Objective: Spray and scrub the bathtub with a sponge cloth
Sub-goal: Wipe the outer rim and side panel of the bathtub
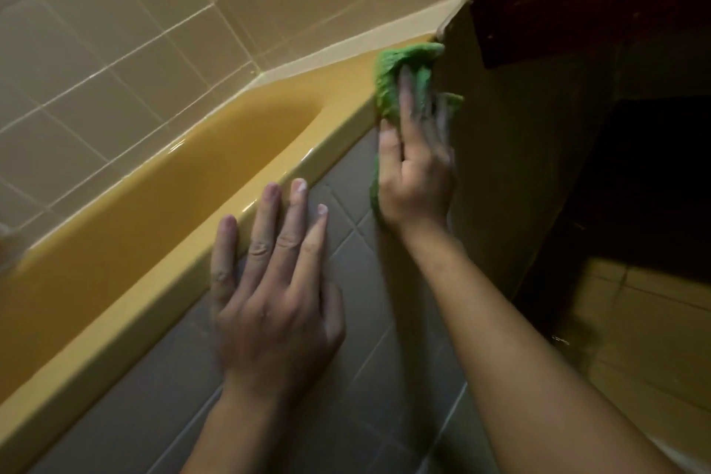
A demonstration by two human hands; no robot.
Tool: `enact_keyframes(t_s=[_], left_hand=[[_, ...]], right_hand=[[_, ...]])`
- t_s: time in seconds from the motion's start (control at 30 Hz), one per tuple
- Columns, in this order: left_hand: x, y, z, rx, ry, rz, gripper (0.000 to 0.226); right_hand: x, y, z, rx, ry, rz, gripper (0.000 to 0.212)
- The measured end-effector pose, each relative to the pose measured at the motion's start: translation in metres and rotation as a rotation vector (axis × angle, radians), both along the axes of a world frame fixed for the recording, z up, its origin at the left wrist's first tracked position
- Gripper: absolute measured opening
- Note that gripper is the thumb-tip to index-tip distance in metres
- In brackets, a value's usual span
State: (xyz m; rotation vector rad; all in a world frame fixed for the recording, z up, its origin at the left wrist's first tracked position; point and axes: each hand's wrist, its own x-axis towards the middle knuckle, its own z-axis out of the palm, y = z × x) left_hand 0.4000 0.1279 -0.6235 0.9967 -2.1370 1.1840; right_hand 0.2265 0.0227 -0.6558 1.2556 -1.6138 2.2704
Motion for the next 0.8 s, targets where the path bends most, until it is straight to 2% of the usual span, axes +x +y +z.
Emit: enact_keyframes(t_s=[0.03,0.13,0.17,0.2,0.23,0.37,0.43,0.47,0.53,0.6,0.63,0.67,0.7,0.73,0.77,0.8], left_hand=[[-0.006,-0.004,0.003,0.015,-0.032,0.002,0.052],[-0.022,-0.016,0.011,0.034,-0.131,0.034,0.055],[-0.028,-0.020,0.012,0.033,-0.155,0.046,0.057],[-0.033,-0.024,0.013,0.032,-0.172,0.053,0.057],[-0.040,-0.028,0.013,0.028,-0.180,0.053,0.056],[-0.063,-0.043,0.007,0.001,-0.214,0.047,0.053],[-0.070,-0.047,0.004,0.007,-0.239,0.052,0.054],[-0.073,-0.049,0.003,0.015,-0.260,0.058,0.055],[-0.076,-0.051,0.000,0.039,-0.309,0.071,0.056],[-0.078,-0.053,-0.003,0.054,-0.356,0.073,0.057],[-0.079,-0.054,-0.005,0.061,-0.378,0.067,0.056],[-0.080,-0.055,-0.006,0.070,-0.394,0.061,0.055],[-0.081,-0.056,-0.006,0.079,-0.405,0.060,0.054],[-0.080,-0.056,-0.007,0.087,-0.408,0.060,0.054],[-0.080,-0.055,-0.007,0.095,-0.408,0.057,0.053],[-0.080,-0.055,-0.007,0.099,-0.410,0.057,0.053]], right_hand=[[-0.017,-0.008,-0.001,0.039,-0.162,0.018,0.052],[-0.060,-0.034,-0.015,0.117,-0.851,0.232,0.054],[-0.066,-0.038,-0.019,0.124,-0.958,0.270,0.055],[-0.064,-0.033,-0.017,0.142,-0.948,0.286,0.054],[-0.056,-0.024,-0.009,0.135,-0.834,0.253,0.054],[-0.035,-0.026,0.010,-0.168,-0.195,0.075,0.047],[-0.049,-0.040,-0.001,-0.174,-0.061,0.055,0.048],[-0.057,-0.046,-0.014,-0.129,-0.107,0.028,0.048],[-0.068,-0.051,-0.055,-0.007,-0.380,0.023,0.049],[-0.075,-0.053,-0.110,0.173,-0.765,0.169,0.052],[-0.082,-0.056,-0.141,0.324,-0.887,0.278,0.052],[-0.092,-0.057,-0.165,0.496,-0.945,0.290,0.052],[-0.096,-0.053,-0.183,0.800,-0.791,0.203,0.052],[-0.100,-0.052,-0.193,1.087,-0.486,0.127,0.053],[-0.101,-0.050,-0.191,1.214,-0.363,0.101,0.053],[-0.098,-0.045,-0.180,1.215,-0.292,0.127,0.054]])
